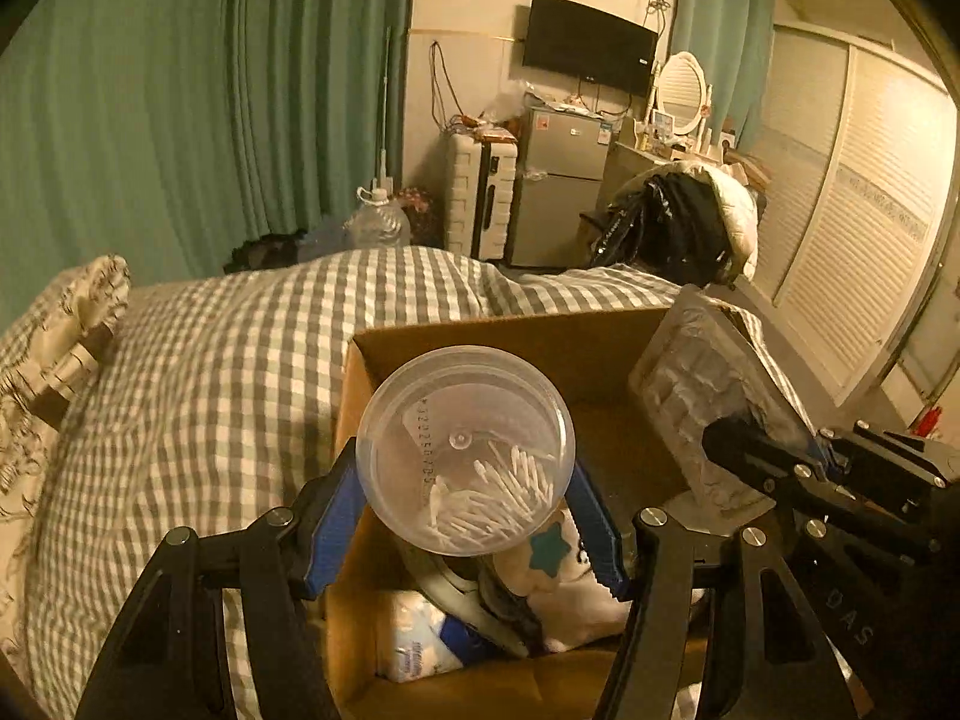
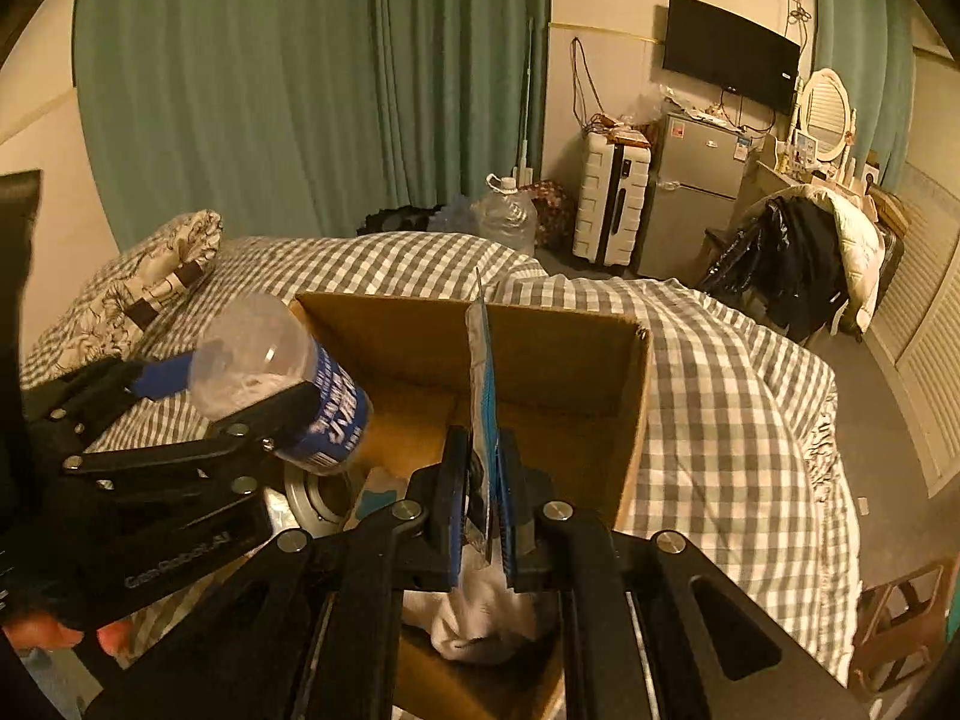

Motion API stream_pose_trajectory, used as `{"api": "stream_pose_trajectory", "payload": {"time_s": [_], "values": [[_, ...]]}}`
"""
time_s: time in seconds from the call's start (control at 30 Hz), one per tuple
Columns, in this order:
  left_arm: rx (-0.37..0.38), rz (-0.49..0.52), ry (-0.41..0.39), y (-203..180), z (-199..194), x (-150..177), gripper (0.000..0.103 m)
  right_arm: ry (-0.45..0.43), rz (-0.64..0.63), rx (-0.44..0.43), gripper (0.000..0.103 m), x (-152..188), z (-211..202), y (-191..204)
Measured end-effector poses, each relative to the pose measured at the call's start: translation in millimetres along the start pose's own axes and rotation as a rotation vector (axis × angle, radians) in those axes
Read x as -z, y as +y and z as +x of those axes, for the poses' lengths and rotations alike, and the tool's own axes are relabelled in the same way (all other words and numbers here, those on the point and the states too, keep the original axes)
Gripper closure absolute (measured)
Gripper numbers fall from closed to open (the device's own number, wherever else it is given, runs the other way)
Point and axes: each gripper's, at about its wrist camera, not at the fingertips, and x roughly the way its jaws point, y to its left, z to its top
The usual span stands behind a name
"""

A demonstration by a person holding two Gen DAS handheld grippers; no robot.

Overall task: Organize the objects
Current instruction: 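Lower the bottle and pill box into the cardboard box and open both tools, then grasp the white tube with the left tool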

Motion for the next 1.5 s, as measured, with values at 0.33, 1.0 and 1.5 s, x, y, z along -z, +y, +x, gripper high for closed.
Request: {"api": "stream_pose_trajectory", "payload": {"time_s": [0.33, 1.0, 1.5], "values": [[-0.074, -0.040, -0.012, 9, -59, 1, 0.009, -0.089, 0.023, 0.072, 0.045, -8, -64, -9], [-0.196, -0.064, 0.040, -14, -146, 135, 0.009, -0.070, -0.008, 0.155, 0.015, 113, -177, 11], [-0.077, 0.043, 0.259, -65, -57, 201, 0.037, 0.103, 0.098, 0.106, 0.015, 170, -107, -6]]}}
